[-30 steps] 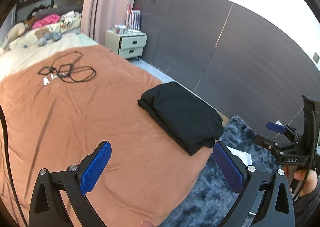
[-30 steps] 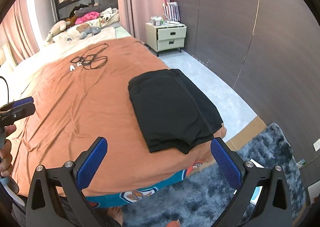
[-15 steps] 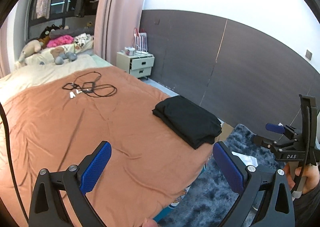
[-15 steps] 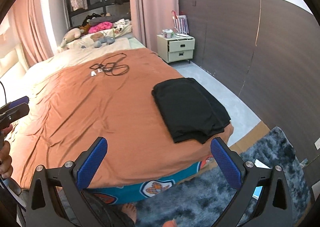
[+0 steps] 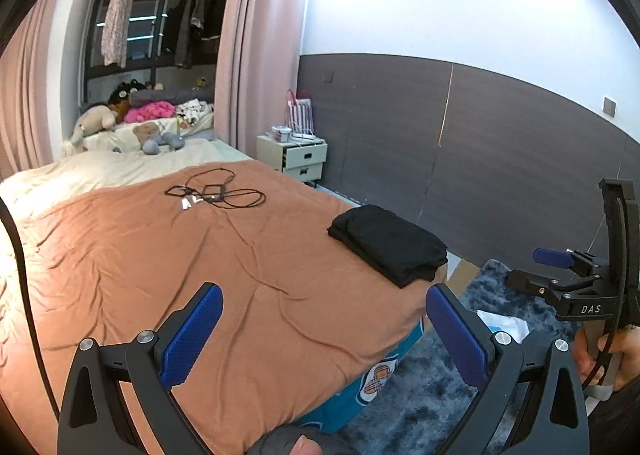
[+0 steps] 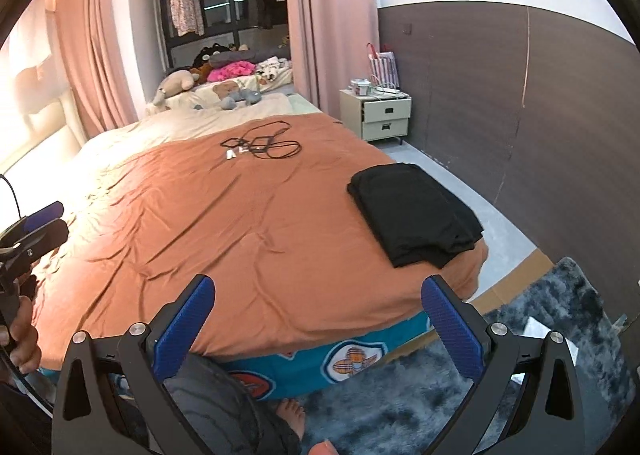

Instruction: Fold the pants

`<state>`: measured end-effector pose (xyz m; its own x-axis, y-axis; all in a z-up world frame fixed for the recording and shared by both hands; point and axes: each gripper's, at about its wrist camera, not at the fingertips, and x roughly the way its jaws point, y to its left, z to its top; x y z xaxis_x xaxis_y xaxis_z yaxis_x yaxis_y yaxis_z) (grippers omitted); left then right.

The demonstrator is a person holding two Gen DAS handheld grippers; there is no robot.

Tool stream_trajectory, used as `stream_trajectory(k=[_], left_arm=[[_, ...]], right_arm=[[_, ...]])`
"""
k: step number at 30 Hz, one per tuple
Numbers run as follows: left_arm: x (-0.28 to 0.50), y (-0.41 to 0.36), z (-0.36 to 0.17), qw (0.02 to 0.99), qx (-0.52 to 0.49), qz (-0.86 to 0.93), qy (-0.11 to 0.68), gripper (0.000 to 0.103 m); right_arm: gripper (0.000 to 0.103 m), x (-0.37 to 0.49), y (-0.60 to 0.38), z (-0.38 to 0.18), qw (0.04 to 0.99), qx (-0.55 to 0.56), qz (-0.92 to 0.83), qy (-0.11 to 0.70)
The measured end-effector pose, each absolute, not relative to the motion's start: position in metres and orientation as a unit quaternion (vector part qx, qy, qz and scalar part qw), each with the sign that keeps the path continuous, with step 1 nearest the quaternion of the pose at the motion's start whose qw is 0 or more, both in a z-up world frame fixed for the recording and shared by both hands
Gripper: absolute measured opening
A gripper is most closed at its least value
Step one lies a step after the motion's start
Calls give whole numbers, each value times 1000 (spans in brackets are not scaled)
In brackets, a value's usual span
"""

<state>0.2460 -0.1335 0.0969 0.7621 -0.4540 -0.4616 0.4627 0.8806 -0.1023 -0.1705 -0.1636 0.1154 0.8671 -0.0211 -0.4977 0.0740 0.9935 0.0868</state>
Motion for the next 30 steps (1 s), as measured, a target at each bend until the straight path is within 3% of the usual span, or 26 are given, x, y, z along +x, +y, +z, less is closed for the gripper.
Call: stream_trajectory(k=[30], left_arm=[[88,-53,66,967,-9,-155,202,102]], right_arm=[[103,-285,-110,44,980,63,15,190]])
